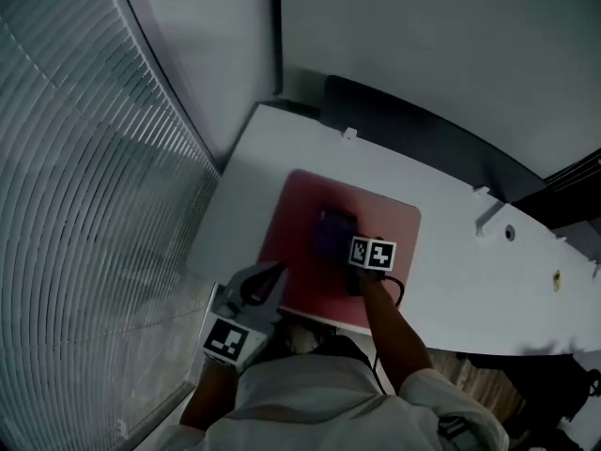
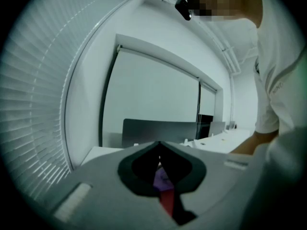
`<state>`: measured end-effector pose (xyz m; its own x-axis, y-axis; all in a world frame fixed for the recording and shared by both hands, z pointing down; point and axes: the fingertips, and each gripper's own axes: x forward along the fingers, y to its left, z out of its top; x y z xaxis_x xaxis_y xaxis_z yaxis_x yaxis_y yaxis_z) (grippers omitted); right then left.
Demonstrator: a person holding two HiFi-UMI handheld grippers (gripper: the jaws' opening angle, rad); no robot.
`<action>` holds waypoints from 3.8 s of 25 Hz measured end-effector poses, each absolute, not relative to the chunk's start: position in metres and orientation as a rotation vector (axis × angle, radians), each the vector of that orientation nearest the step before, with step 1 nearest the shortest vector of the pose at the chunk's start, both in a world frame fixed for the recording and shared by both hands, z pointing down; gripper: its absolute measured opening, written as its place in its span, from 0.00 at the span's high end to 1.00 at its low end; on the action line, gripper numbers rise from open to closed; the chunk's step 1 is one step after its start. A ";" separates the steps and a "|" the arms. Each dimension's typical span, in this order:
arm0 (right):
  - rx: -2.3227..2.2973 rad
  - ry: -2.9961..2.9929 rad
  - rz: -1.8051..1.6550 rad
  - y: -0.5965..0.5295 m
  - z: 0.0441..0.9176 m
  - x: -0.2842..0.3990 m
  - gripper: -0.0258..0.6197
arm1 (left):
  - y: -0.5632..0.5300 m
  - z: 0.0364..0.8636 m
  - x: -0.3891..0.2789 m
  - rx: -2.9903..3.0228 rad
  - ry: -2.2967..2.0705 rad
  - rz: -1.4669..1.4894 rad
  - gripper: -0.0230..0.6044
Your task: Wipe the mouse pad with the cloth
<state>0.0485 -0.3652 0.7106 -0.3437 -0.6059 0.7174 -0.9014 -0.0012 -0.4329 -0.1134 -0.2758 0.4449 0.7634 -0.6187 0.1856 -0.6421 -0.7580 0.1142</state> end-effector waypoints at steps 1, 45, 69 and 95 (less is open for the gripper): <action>1.580 -1.946 1.289 -0.358 0.708 0.062 0.88 | -0.274 0.441 -0.102 2.793 -0.985 0.208 0.96; 1.488 -2.332 1.154 -0.334 0.566 0.028 0.88 | -0.264 0.445 -0.115 2.761 -1.011 0.200 0.96; 1.306 -2.082 1.215 -0.349 0.710 -0.140 0.88 | -0.240 0.453 -0.268 2.695 -1.212 0.169 0.96; 1.633 -1.833 1.328 -0.186 0.707 0.230 0.88 | -0.176 0.427 0.035 2.842 -0.817 0.227 0.96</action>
<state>0.2303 -0.1860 0.7068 -0.2755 -0.5820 0.7651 -0.9083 -0.1029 -0.4054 0.0350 -0.1755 0.4274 0.8378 -0.5104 0.1938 -0.5372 -0.8340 0.1258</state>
